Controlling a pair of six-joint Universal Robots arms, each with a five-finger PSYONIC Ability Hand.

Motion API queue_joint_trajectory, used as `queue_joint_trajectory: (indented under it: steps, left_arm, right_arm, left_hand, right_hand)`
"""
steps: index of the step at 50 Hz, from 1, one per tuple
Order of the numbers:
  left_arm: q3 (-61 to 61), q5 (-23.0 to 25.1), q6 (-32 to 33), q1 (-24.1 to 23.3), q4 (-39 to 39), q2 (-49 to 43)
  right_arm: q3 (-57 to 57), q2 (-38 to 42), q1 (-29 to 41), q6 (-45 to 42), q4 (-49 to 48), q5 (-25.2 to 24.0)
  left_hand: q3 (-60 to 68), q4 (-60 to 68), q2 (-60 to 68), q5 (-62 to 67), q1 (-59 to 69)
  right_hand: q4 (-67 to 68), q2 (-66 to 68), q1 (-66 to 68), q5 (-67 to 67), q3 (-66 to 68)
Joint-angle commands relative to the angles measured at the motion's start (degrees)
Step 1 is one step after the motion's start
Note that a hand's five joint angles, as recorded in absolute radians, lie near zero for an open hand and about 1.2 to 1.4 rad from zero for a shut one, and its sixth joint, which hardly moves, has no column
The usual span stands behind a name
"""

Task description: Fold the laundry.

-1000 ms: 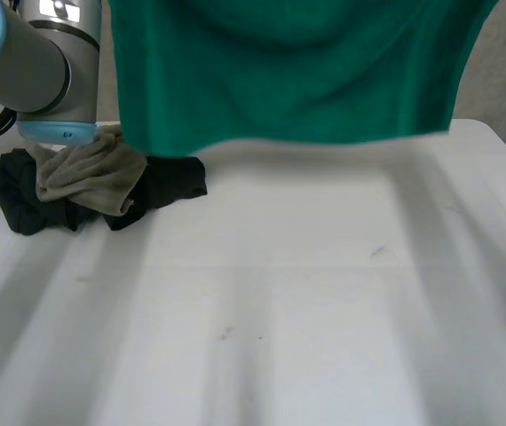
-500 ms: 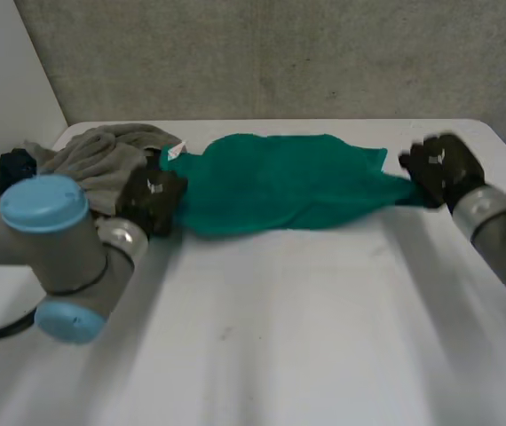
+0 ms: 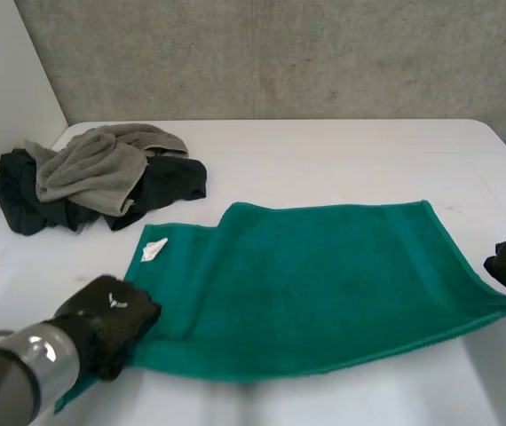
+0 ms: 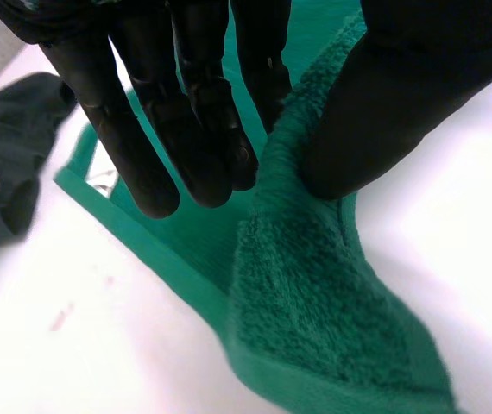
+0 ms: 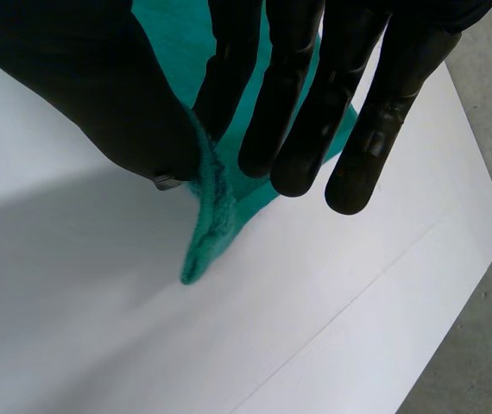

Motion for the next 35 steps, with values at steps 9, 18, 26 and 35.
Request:
queue_joint_trajectory:
  steps: [9, 18, 26, 35]
  left_arm:
    - [20.1, -0.8, -0.8, -0.5, 21.6, -24.8]
    - [32.0, -4.7, -0.4, -1.2, 26.1, -34.6]
    - [39.8, -5.1, -0.1, -1.2, 26.8, -41.9]
    - [42.0, -4.8, -0.6, -1.4, 32.1, -44.7]
  right_arm:
    - [-12.7, 23.6, 10.8, 11.4, -28.3, 10.5]
    - [-22.4, 35.0, 14.6, 11.7, -42.4, 12.1]
    - [-32.3, 44.2, 17.6, 11.8, -44.5, 14.2]
    - [-41.7, 53.0, 19.3, 11.6, -45.7, 17.8]
  left_hand:
    - [11.4, 11.1, 11.1, 14.1, 14.4]
    - [11.4, 11.1, 11.1, 14.1, 14.4]
    - [11.4, 11.1, 11.1, 14.1, 14.4]
    - [-15.8, -16.2, -16.1, -13.2, -12.9]
  right_hand:
    - [11.7, 12.3, 23.1, 12.8, 12.1]
    - [11.7, 12.3, 23.1, 12.8, 12.1]
    - [11.7, 12.3, 23.1, 12.8, 12.1]
    - [6.6, 7.2, 18.0, 7.7, 7.0]
